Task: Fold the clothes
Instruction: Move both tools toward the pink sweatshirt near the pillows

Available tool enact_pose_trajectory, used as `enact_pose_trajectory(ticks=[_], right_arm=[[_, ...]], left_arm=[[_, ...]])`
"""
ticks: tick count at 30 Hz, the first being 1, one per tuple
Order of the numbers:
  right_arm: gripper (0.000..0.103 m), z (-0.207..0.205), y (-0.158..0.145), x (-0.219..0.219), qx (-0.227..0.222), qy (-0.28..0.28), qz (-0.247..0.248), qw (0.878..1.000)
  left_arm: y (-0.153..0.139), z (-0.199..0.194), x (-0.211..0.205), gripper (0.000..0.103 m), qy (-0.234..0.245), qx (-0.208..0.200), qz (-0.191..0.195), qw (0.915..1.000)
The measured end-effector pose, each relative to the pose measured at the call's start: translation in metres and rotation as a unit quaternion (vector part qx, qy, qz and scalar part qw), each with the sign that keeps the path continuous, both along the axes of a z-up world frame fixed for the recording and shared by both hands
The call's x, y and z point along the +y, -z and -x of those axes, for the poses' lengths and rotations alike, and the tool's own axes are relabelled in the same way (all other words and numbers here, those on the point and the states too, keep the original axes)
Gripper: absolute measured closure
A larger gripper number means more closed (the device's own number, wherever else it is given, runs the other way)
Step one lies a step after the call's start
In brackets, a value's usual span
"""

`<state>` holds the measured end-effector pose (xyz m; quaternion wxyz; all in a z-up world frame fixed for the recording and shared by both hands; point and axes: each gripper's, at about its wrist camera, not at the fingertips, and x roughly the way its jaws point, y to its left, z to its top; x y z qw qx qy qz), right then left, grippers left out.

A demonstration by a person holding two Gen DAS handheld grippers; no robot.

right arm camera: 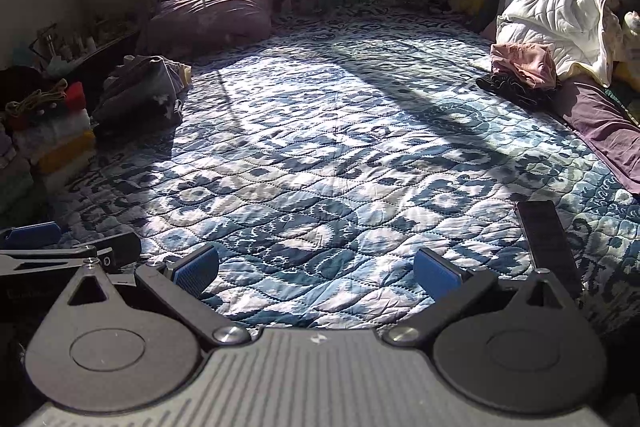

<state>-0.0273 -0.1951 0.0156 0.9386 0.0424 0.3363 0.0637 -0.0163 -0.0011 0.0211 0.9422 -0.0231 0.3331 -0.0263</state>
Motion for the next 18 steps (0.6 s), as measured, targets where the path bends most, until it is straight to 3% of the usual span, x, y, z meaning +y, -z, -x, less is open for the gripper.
enact_pose_trajectory(ticks=[10,14,18], right_arm=[[0.0,0.015,-0.008,-0.004,-0.013,0.01,0.009,1.0],[0.0,0.021,-0.01,-0.006,-0.018,0.014,0.013,1.0],[0.0,0.025,-0.011,-0.006,-0.02,0.017,0.018,0.999]], left_arm=[[0.0,0.016,-0.009,0.001,0.029,-0.015,-0.015,0.9993],[-0.001,0.012,-0.001,0.001,0.031,0.016,0.017,0.9992],[-0.002,0.023,-0.006,0.001,0.035,0.006,0.018,0.9992]])
